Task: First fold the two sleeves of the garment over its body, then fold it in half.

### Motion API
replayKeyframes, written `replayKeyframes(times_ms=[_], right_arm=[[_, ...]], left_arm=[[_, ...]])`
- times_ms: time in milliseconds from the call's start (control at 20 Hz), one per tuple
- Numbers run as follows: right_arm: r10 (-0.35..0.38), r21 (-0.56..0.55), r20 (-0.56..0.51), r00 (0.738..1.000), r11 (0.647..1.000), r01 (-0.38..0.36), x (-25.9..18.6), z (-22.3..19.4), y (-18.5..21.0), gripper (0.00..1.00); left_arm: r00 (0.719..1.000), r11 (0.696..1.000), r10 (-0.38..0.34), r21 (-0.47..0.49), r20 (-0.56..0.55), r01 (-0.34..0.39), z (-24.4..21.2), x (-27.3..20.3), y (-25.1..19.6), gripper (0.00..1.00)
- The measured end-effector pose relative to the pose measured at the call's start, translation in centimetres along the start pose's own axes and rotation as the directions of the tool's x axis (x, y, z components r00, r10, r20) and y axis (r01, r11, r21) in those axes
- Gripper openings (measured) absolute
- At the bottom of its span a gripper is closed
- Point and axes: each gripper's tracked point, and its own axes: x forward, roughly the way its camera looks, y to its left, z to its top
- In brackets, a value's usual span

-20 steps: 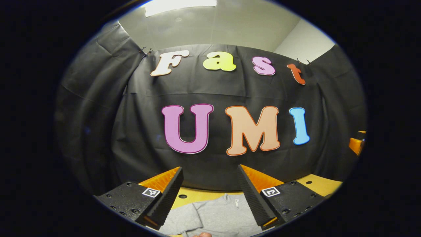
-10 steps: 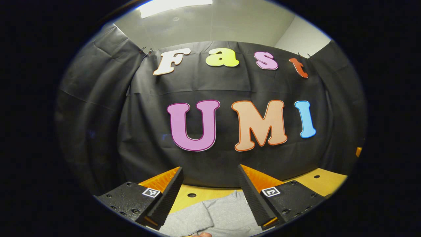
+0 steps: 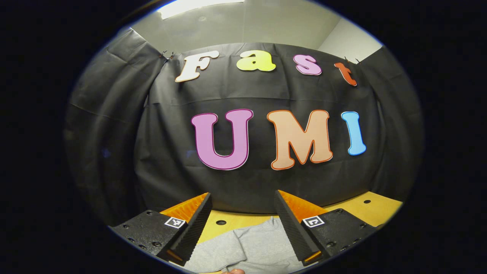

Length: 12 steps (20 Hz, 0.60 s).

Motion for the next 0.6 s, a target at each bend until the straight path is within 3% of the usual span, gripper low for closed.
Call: replayKeyframes(times_ms=[250, 600], right_arm=[[-0.001, 0.006, -0.147, 0.989, 1.0, 0.002, 0.1, -5.8, -0.7, 1.0], [0.025, 0.035, -0.324, 0.946, 0.999, -0.015, -1.2, -13.3, -0.1, 1.0]], left_arm=[[1.0, 1.0, -0.006, 0.0, 0.001, 0.006, -0.1, 0.1, -0.3, 0.95], [1.0, 1.0, -0.013, 0.009, -0.018, 0.013, -0.8, -0.3, -1.0, 0.95]])
